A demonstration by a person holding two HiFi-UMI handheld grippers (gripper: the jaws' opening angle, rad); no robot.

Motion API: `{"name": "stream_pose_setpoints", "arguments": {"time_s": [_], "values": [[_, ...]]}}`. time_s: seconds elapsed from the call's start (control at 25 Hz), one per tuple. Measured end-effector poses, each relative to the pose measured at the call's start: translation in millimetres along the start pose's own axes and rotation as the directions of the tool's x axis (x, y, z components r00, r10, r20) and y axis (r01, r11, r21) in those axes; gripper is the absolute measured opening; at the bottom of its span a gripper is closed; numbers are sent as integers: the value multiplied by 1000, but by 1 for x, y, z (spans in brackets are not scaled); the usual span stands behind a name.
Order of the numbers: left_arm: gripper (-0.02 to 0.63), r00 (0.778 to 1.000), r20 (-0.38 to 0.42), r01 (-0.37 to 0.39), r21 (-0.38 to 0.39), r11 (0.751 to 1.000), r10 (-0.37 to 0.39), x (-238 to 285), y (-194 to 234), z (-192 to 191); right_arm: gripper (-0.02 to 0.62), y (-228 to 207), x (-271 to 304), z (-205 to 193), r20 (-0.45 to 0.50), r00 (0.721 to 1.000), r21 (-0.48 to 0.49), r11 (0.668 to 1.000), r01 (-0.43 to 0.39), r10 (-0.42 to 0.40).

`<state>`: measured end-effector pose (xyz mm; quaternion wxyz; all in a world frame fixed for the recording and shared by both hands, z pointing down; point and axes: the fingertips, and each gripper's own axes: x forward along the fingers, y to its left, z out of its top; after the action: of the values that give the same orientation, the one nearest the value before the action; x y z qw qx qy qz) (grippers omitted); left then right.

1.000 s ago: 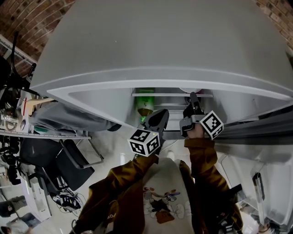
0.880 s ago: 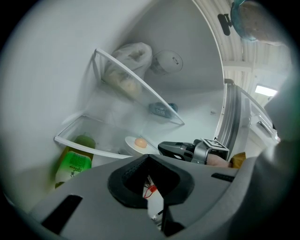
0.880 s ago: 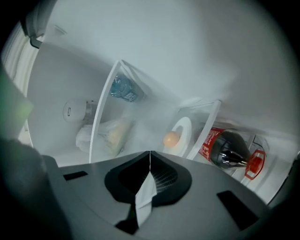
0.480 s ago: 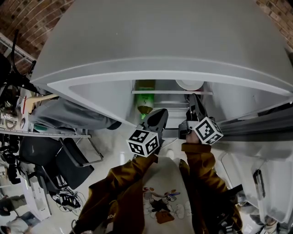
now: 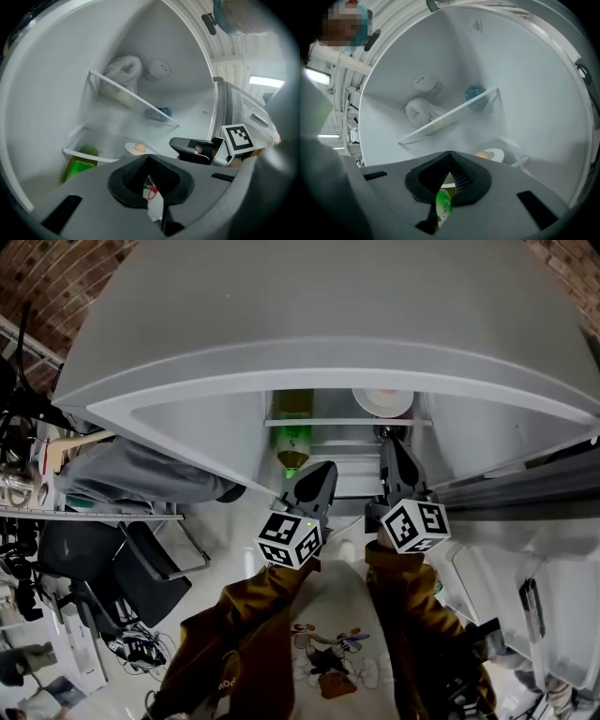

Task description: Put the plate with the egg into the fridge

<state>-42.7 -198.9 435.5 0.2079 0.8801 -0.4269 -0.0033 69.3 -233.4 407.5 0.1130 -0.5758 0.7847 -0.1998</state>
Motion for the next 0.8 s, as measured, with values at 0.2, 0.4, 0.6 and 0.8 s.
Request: {"name": "stream_pose_setpoints", "arguments": {"time_s": [0.2,0.4,0.6,0.8], "values": [[8,997,72,-18,39,999,16,-15,-1,15,6,15,-14,4,8,1000,-156,988,2,-1],[8,995,97,-26,63,998,20,-22,-3,21,6,25,-24,1,7,1000,-234,972,-5,7],[8,993,115,-20,66,998,12,-28,-7,20,6,30,-36,-6,-7,1000,-284,959,-23,22],[8,992,126,-30,72,997,21,-39,-7,20,6,33,-55,-18,-36,999,-311,950,-15,4]]}}
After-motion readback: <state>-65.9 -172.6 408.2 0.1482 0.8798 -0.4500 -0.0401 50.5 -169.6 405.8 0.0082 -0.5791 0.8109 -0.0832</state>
